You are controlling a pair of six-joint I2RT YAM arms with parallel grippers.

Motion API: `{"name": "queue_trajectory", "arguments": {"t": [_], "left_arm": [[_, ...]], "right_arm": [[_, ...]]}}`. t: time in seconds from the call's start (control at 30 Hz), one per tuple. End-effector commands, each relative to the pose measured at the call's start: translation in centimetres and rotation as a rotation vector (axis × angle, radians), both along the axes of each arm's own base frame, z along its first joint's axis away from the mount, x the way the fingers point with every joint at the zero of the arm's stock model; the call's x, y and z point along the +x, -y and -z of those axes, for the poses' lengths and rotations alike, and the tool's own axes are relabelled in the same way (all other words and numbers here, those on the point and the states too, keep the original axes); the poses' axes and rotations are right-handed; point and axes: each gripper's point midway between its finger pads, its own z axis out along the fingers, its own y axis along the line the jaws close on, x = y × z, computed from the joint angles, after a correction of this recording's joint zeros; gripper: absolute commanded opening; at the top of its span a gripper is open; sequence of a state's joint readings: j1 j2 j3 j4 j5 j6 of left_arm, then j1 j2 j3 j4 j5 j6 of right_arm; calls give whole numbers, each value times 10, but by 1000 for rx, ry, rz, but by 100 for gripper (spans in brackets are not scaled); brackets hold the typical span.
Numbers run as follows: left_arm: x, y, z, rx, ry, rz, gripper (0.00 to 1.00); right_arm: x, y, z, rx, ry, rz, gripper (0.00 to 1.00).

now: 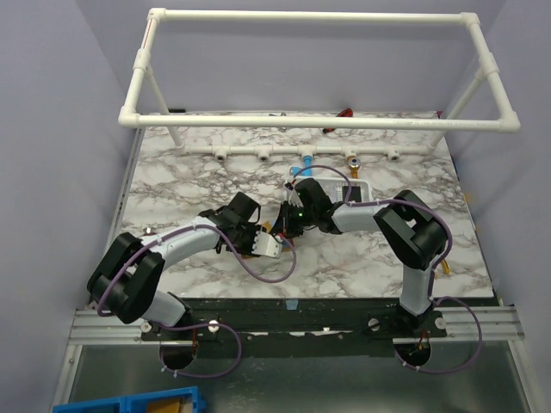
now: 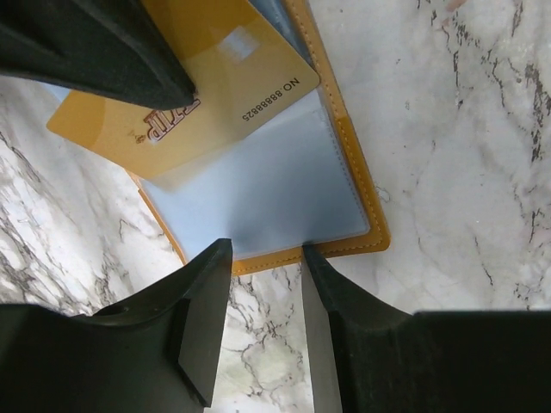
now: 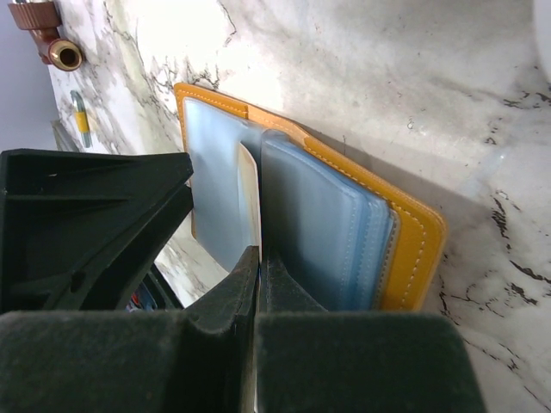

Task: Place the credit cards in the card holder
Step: Insert the credit card into the card holder.

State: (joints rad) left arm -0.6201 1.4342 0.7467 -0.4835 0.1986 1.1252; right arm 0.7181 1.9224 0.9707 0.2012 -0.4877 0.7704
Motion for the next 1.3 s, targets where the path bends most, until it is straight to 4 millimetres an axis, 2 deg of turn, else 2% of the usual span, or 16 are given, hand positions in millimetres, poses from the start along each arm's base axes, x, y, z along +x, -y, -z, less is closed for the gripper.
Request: {"name": "queue_trajectory", "arguments": {"t": [0.0, 0.23, 0.43, 0.63, 0.83, 1.0, 1.13, 1.2, 1.27], "left_arm": [[7, 0, 5, 63, 80, 86, 39], [-16, 7, 16, 85, 12, 112, 23], [-35, 20, 14, 67, -60, 101, 14], [-49, 23, 13, 61, -83, 107, 14], [-53, 18, 16, 82, -86, 107, 14], [-45, 17, 3, 90, -53, 99, 18], [-36, 19, -15, 66, -19, 96, 31], [-33, 18, -17, 68, -3, 102, 32], [-27, 15, -10, 85, 23, 110, 32]], "right_arm": [[1, 14, 27, -97, -36, 48, 1], [2, 15, 24, -85, -48, 72, 1], [0, 18, 25, -63, -57, 64, 1], [-4, 26, 29, -63, -59, 52, 1], [-3, 21, 34, -45, -62, 42, 1], [-5, 30, 48, -92, -62, 59, 2], [-7, 39, 55, -132, -56, 71, 9], [-6, 41, 55, -141, -51, 79, 14], [-5, 43, 55, -156, -44, 86, 17]]}}
